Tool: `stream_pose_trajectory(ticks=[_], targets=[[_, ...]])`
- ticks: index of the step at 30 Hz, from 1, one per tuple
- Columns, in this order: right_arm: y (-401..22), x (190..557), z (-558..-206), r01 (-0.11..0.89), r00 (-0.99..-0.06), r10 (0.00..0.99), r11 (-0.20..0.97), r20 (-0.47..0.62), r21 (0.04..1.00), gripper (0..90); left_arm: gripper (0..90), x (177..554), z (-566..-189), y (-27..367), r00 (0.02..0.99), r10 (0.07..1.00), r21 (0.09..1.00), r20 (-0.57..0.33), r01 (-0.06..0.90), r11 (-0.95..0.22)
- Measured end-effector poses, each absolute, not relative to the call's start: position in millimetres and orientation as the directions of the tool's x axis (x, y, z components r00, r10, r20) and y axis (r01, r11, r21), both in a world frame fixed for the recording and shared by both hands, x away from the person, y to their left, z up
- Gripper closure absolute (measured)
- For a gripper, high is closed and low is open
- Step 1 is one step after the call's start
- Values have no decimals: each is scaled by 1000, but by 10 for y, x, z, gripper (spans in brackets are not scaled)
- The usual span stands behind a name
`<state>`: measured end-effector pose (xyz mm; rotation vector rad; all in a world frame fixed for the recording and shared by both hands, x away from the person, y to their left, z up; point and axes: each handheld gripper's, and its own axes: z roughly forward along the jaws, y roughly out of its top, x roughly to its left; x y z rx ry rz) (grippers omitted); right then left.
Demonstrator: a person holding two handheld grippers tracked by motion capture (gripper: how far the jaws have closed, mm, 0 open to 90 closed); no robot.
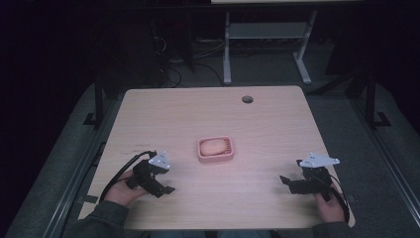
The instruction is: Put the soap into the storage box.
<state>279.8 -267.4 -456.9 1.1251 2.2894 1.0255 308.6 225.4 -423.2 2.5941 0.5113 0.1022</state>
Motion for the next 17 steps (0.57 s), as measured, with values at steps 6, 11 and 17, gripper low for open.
stream_pose_trajectory(ticks=[6,11,17], targets=[[-2669,2798,-4568,514,-602,798,411,-25,753,141,252,3032,-4240,2294,926,379,488,-12,336,-805],[-2675,2794,-4567,510,-602,798,412,-29,755,141,252,2968,-4257,2314,921,389,491,-14,345,-800],[-2694,2784,-4562,508,-600,799,408,-27,758,141,251,2887,-4287,2354,919,394,493,-16,350,-796]])
